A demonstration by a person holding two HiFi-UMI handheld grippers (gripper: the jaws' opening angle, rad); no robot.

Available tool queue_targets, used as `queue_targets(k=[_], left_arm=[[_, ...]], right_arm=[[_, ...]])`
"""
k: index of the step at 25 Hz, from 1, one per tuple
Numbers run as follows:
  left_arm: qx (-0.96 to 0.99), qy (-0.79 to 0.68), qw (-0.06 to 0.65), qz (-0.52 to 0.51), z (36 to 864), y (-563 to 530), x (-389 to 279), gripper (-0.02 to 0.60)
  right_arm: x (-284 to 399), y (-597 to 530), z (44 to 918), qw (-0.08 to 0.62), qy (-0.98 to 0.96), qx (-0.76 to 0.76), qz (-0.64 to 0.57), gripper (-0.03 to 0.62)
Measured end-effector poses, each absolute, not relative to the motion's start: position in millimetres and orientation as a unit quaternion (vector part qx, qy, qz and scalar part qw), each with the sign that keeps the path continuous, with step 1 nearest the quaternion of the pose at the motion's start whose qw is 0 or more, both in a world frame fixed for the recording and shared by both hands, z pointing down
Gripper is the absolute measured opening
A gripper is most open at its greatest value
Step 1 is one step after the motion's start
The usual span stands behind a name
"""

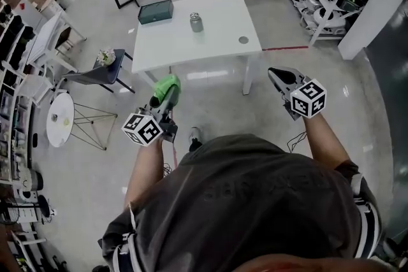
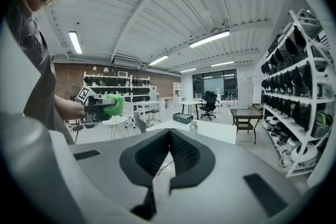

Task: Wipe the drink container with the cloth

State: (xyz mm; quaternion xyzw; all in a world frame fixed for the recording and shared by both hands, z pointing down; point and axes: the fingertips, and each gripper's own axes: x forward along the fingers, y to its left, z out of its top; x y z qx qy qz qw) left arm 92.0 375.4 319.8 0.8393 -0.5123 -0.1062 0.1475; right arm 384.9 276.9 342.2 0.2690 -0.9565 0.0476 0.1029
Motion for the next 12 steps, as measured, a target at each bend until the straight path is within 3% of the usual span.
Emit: queue_targets(k=[6,12], left_arm=[[0.851,-0.486,0.158,-0.116,335.0,319.8,54.0,0.095],[0.871,-0.453,0.153,-0.109,338.9,227.7,-16.1,0.095]], right_arm=[[352.4,236.2,352.3,0.112,-0.948,0.293,0.052,-0.008],[278.3,156.8,348.7,0.11,-0.94,0.32,0.051,-0.008]])
